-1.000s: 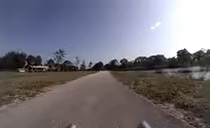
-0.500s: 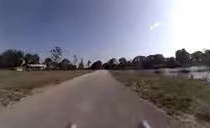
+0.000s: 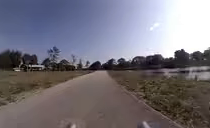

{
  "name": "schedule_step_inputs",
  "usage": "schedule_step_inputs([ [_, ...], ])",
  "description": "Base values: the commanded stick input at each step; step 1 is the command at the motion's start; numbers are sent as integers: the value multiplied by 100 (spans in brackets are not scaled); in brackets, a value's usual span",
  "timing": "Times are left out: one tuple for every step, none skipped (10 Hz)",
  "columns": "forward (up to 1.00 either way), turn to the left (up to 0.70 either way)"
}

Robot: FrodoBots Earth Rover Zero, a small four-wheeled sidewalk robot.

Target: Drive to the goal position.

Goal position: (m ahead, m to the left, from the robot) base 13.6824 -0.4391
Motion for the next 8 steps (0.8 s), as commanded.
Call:
schedule_step_inputs([
  [100, 6],
  [100, 3],
  [100, 3],
  [100, 3],
  [100, 3],
  [100, 2],
  [100, 3],
  [100, 3],
])
